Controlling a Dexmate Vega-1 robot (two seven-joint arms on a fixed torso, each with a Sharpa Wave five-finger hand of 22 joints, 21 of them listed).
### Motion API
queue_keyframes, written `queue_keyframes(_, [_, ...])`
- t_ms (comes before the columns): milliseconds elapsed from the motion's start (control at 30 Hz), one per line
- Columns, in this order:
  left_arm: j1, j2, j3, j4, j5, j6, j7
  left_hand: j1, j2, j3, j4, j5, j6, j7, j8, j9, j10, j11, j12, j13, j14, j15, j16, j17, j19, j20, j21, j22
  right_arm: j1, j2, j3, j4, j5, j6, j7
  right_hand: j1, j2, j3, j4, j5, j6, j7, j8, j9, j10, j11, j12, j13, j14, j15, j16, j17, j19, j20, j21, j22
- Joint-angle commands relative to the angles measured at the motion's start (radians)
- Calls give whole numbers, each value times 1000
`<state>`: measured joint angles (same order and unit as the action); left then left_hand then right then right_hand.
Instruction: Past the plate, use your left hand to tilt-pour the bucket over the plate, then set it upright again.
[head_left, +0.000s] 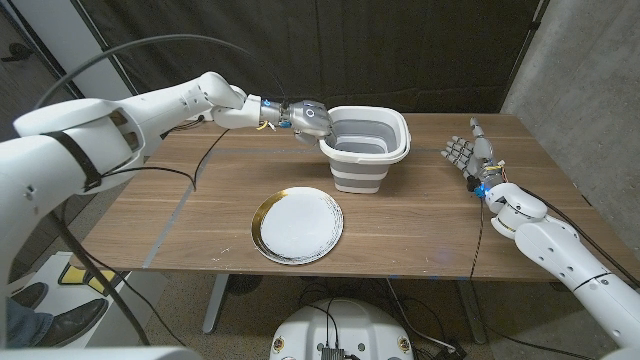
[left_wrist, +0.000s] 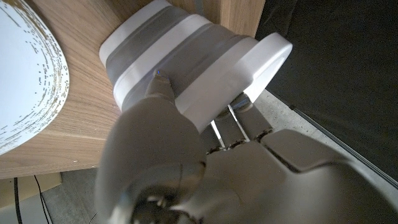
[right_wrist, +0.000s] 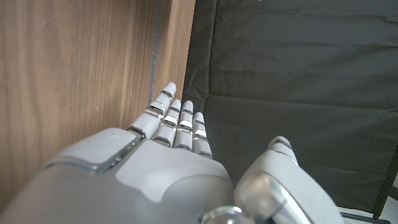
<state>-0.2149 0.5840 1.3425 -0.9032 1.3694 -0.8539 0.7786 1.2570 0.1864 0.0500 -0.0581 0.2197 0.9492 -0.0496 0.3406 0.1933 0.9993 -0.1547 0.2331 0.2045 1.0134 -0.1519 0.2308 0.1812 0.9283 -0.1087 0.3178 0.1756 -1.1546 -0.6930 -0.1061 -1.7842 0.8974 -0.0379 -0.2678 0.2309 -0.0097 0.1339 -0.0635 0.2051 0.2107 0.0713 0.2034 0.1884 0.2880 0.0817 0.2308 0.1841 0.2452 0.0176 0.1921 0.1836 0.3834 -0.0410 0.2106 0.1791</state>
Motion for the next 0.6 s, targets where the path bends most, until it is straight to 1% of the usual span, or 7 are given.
queue_keyframes(33, [28, 58, -22, -96, -43, 55, -17, 42, 1, 52, 0, -11, 6, 25, -9, 9, 43, -3, 10, 18, 59, -64, -3, 0, 52, -3, 12, 0, -19, -2, 11, -15, 0, 2, -6, 2, 9, -5, 2, 7, 12, -2, -3, 2, 11, -2, -2, 1, 3, 3, 0, 2, 3, -20, 0, 3])
queue_keyframes(67, [35, 67, -30, -110, -46, 60, -25, 50, 1, 63, -1, -12, 6, 31, -11, 10, 42, 3, 10, 24, 69, -65, -5, 1, 59, -4, 13, 0, -19, -2, 11, -15, 0, 3, -5, 2, 9, -5, 2, 7, 12, -1, -3, 2, 11, -3, -2, 1, 3, 3, 0, 2, 4, -20, 0, 4])
queue_keyframes(133, [50, 84, -46, -134, -51, 72, -36, 56, 1, 71, -2, -14, 6, 35, -13, 12, 47, 0, 12, 28, 79, -65, -5, 1, 66, -5, 13, -1, -20, -1, 12, -15, -2, 6, -5, 2, 9, -5, 2, 7, 14, -1, -2, 2, 11, -3, -2, 1, 3, 3, 0, 2, 4, -20, 0, 4])
queue_keyframes(267, [79, 119, -81, -183, -56, 90, -52, 61, 0, 78, -1, -15, 10, 38, -13, 13, 52, -2, 14, 34, 88, -64, -6, 1, 72, -6, 14, -1, -23, -2, 13, -20, -5, 6, -7, 2, 9, -6, 2, 7, 14, -3, -2, 2, 11, -2, -3, 1, 4, 4, 0, 2, 3, -19, -1, 4])
queue_keyframes(467, [140, 188, -152, -290, -76, 116, -104, 61, -4, 84, 2, -17, 13, 36, -13, 14, 49, -1, 13, 40, 86, -63, -12, 1, 72, -6, 10, -2, -25, -9, 13, -31, -12, 3, -8, 1, 9, -6, 2, 7, 16, -3, -2, 2, 14, -2, -2, 1, 5, 4, 0, 2, 4, -18, -1, 4])
queue_keyframes(600, [179, 218, -203, -332, -95, 126, -141, 61, -6, 90, 5, -19, 13, 33, -14, 16, 48, -4, 12, 45, 84, -62, -17, 2, 69, -5, 6, -2, -26, -10, 13, -36, -17, 6, -7, 1, 10, -7, 2, 7, 15, -3, -3, 2, 16, -1, -2, 1, 6, 3, 0, 2, 4, -19, -1, 4])
